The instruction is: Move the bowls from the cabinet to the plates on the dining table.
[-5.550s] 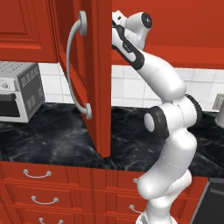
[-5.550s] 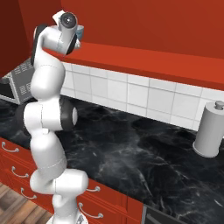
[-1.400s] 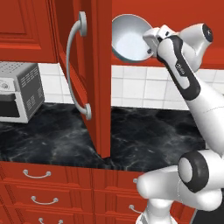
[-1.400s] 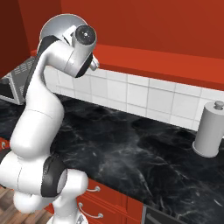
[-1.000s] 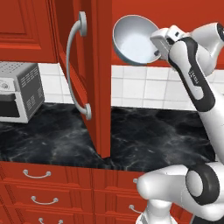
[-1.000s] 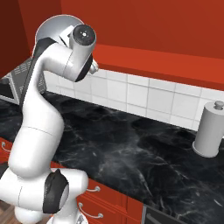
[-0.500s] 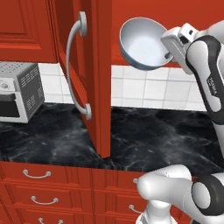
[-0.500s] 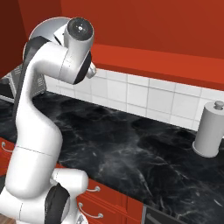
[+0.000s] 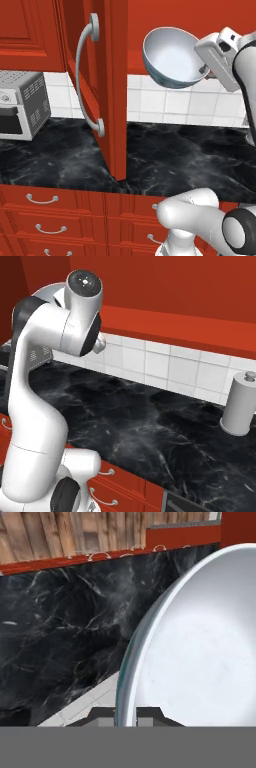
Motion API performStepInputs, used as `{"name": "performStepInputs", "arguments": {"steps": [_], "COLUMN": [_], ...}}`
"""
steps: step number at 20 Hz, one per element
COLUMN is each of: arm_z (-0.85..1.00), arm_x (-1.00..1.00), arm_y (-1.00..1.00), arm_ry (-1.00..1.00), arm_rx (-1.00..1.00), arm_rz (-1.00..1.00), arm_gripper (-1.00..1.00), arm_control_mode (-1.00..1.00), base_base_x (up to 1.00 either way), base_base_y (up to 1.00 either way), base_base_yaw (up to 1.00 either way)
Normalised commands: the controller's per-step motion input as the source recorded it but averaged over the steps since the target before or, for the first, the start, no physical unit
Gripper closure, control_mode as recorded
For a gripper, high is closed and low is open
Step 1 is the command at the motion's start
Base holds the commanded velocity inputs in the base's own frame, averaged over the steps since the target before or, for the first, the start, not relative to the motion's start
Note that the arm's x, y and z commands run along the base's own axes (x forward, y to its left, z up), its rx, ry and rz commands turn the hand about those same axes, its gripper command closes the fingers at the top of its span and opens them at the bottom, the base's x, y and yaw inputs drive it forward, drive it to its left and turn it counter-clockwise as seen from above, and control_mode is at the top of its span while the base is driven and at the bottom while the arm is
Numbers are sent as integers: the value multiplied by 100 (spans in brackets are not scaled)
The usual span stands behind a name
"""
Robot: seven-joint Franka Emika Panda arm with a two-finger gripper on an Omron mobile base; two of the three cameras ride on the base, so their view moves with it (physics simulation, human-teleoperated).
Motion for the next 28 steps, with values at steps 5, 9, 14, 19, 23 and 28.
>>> {"name": "performStepInputs", "arguments": {"steps": [5, 9, 14, 19, 23, 28], "arm_z": [0, 0, 0, -2, -9, -13], "arm_x": [-52, -49, -44, -40, -40, -47], "arm_y": [0, 0, 0, 0, 0, 0], "arm_ry": [10, 11, 13, 7, 0, -2], "arm_rx": [-1, -2, -1, 0, 0, 0], "arm_rz": [0, 0, 0, -1, -2, -4], "arm_gripper": [100, 100, 100, 100, 100, 100], "arm_control_mode": [-100, -100, -100, -100, -100, -100], "base_base_x": [0, 0, 0, 0, 0, 0], "base_base_y": [0, 0, 0, 0, 0, 0], "base_base_yaw": [0, 0, 0, 0, 0, 0]}}
